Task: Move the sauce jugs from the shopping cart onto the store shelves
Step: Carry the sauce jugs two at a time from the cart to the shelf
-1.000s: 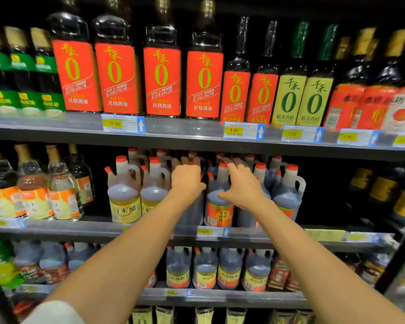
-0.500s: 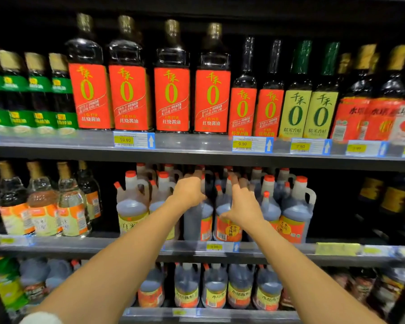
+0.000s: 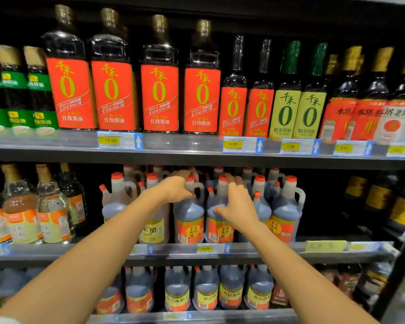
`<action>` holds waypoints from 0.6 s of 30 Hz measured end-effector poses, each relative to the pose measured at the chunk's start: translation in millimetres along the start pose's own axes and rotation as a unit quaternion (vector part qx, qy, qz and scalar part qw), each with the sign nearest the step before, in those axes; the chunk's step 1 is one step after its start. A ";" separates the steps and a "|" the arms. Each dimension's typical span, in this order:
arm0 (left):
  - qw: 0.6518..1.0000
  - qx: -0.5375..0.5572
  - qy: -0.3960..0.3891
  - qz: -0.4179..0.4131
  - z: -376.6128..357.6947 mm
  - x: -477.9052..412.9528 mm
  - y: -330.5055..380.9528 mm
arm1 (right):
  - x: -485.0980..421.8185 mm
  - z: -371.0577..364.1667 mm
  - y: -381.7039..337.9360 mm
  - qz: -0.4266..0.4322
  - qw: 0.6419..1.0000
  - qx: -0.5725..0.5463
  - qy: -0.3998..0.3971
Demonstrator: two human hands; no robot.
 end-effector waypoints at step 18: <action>0.996 -0.045 0.042 -0.067 7.1 9.0 20.0 | 3.7 -4.1 -1.1 0.011 0.999 0.018 0.029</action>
Point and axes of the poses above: each hand's wrist, its own x-axis away from the middle knuckle, its own z-axis out of the back of the hand, y = z × x, the point moved 8 cm from there along -x, towards the middle knuckle, and after that the axes turned 10 degrees about y, right-handed, at the moved point
